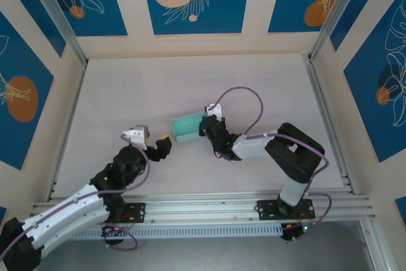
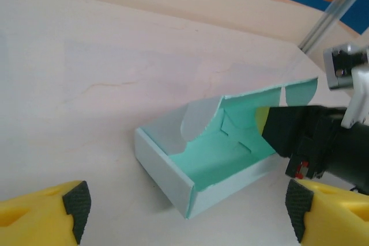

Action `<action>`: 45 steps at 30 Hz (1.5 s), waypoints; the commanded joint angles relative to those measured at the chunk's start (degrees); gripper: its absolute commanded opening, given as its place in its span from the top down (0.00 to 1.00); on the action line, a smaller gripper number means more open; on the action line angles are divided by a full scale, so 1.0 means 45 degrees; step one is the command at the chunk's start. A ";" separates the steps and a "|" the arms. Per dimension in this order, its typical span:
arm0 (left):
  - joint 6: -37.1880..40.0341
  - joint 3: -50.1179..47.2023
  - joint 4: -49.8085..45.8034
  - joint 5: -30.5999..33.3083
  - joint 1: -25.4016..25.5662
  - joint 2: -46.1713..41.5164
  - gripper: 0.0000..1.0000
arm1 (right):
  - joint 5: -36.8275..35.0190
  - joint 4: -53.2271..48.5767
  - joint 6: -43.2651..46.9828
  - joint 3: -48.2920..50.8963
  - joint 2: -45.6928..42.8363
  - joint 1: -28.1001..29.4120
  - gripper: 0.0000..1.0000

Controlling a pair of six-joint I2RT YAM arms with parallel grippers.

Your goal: Fold the paper box

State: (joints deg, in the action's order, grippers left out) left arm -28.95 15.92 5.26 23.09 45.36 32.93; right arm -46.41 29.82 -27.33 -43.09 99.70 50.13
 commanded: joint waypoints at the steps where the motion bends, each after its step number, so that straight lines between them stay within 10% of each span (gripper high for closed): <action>1: 0.1037 0.2461 -0.1683 0.0282 -0.0445 0.0799 0.15 | 0.0861 -0.1972 0.0155 0.0678 0.0604 0.0051 0.99; 11: 0.1516 0.8642 -0.3069 -0.4375 -0.2602 0.8689 0.32 | 0.0663 -0.2339 0.0351 0.0656 0.0499 0.0122 0.99; 18: 0.0773 0.9264 -0.2046 -0.5917 -0.2603 1.1889 0.48 | 0.0308 -0.2946 0.0239 0.0873 0.0262 0.0389 0.95; 45: -0.0227 0.7437 0.0159 -0.6132 -0.2352 1.3614 0.62 | -0.0697 -0.6375 0.0889 0.1063 -0.5197 0.2597 0.26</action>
State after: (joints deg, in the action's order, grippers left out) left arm -29.12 50.92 3.49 -4.89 34.15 93.47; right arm -49.30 3.38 -24.14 -39.46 80.90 60.49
